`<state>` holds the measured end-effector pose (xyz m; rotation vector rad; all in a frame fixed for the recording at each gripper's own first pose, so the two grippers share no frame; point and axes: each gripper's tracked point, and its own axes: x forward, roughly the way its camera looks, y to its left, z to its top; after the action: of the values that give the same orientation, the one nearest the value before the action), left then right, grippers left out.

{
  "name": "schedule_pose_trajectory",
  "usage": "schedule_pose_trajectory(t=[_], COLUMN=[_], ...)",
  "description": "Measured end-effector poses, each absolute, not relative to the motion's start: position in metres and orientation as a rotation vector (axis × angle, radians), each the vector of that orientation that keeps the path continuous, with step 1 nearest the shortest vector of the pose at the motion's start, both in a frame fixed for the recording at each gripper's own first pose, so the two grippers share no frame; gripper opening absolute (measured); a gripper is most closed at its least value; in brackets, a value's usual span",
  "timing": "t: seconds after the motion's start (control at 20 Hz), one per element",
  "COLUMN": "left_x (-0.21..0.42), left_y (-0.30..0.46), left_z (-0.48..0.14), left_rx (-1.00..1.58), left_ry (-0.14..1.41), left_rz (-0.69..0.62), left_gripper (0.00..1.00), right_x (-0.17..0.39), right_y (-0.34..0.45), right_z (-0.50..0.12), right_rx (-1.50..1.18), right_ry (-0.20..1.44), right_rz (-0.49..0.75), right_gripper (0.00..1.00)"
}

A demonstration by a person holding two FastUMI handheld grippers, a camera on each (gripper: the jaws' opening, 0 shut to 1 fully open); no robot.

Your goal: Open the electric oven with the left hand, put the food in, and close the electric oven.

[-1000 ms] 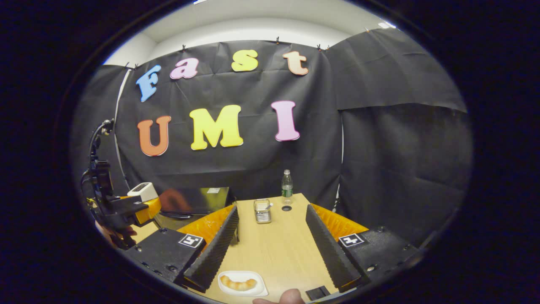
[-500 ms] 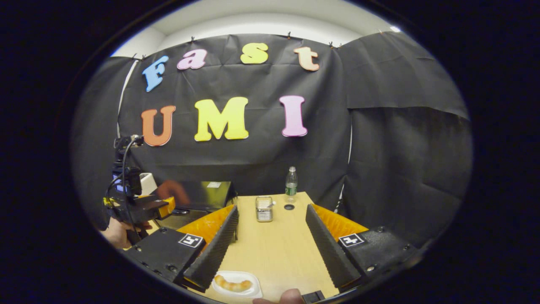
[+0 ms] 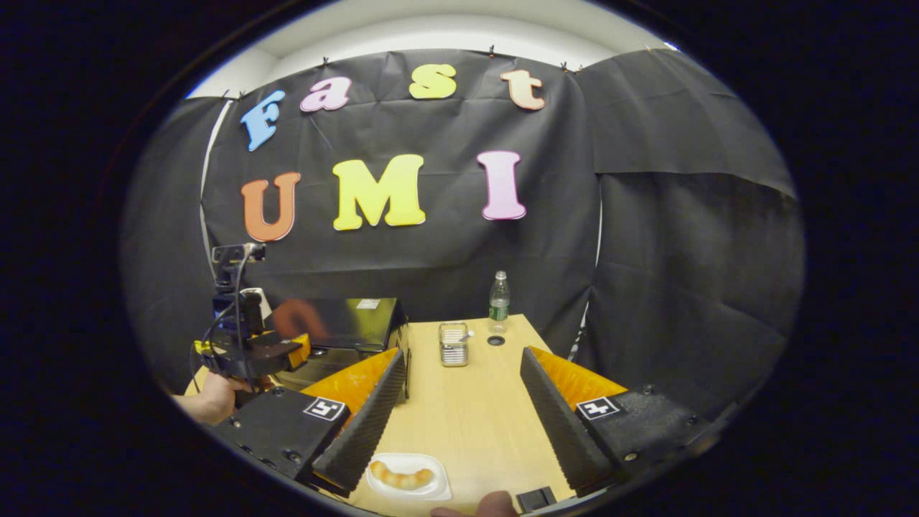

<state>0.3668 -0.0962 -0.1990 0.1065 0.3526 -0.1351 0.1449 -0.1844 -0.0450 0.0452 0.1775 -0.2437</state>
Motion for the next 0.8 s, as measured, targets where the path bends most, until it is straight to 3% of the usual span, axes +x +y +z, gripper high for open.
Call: schedule_pose_trajectory(t=[0.35, 0.4, 0.6, 0.8], left_x=[0.331, 0.319, 0.261, 0.235], left_y=[-0.091, -0.085, -0.073, -0.067], left_z=[-0.21, -0.22, -0.27, -0.3], left_rx=[0.074, 0.077, -0.036, -0.049], left_ry=[0.422, 0.452, 0.629, 0.696], left_rz=[-0.138, -0.128, -0.108, -0.11], left_gripper=[0.97, 1.0, 0.96, 0.96], right_x=[0.13, 0.128, 0.114, 0.098], right_y=[-0.181, -0.18, -0.177, -0.175], right_z=[-0.042, -0.042, -0.042, -0.051], right_rx=[0.062, 0.064, 0.069, 0.056], right_ry=[0.156, 0.156, 0.15, 0.167], right_rz=[-0.254, -0.255, -0.255, -0.258], right_gripper=[1.0, 1.0, 1.0, 1.0])
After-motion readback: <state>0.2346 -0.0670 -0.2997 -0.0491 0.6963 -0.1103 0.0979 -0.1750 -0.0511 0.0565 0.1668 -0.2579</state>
